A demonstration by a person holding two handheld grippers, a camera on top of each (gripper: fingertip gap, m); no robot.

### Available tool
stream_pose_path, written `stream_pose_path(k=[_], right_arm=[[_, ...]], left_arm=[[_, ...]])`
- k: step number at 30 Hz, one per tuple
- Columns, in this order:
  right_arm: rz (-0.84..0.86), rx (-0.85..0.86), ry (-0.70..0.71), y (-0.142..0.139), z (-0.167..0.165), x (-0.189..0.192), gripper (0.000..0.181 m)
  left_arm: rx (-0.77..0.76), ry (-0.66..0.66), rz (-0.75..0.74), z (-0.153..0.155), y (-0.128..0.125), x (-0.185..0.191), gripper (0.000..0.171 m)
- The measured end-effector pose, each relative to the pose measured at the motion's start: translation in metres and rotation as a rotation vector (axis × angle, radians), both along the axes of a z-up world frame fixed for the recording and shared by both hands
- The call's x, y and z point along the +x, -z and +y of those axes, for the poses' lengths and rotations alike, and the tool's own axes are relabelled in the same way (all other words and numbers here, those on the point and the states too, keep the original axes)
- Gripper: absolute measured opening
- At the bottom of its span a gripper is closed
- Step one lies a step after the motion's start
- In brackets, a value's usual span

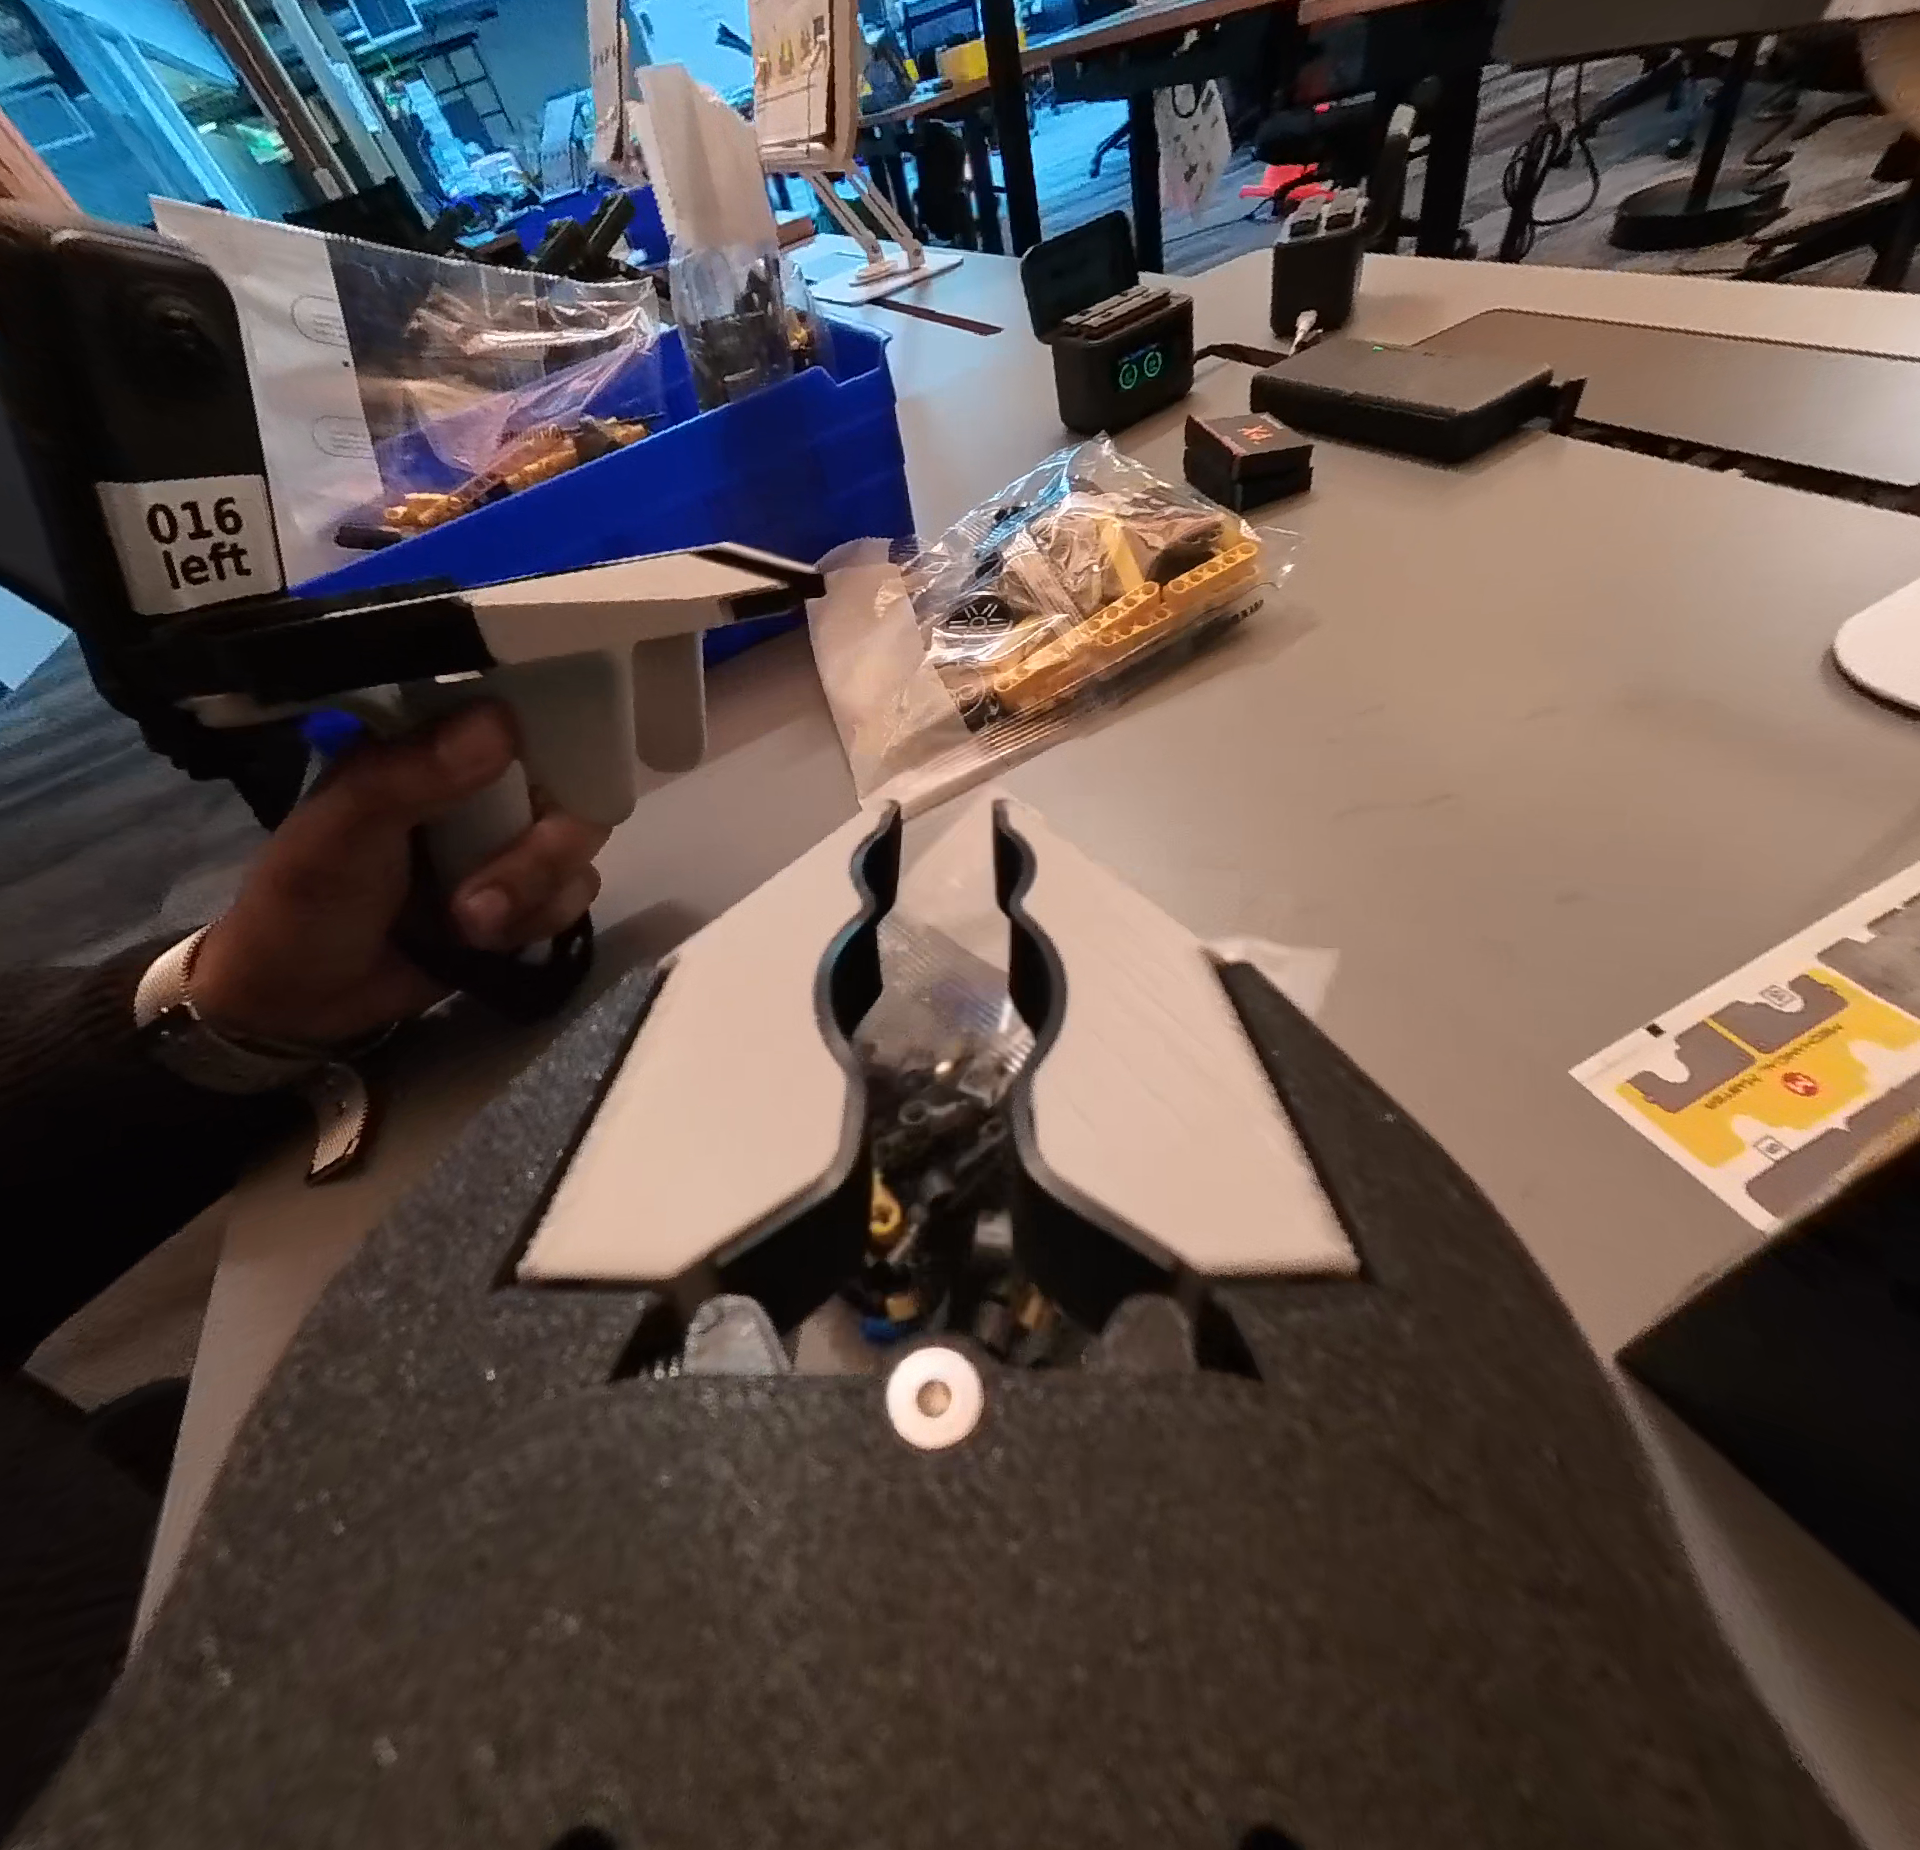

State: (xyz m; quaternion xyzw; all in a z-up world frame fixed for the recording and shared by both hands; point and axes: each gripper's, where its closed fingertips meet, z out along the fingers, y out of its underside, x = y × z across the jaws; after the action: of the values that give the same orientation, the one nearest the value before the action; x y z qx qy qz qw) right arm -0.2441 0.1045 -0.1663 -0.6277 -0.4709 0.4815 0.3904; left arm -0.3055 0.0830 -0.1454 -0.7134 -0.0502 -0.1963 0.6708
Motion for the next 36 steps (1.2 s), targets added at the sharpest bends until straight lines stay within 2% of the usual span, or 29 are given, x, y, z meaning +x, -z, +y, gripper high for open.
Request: stream_pose_path(k=[16, 36], right_arm=[[0.061, -0.034, 0.062, -0.013, 0.016, 0.01, 0.018], [0.006, 0.054, -0.002, -0.011, -0.007, 0.001, 0.018]], left_arm=[[-0.005, 0.013, -0.014, 0.0, 0.001, 0.001, 0.017], [-0.007, 0.024, -0.045, -0.001, 0.001, 0.001, 0.016]])
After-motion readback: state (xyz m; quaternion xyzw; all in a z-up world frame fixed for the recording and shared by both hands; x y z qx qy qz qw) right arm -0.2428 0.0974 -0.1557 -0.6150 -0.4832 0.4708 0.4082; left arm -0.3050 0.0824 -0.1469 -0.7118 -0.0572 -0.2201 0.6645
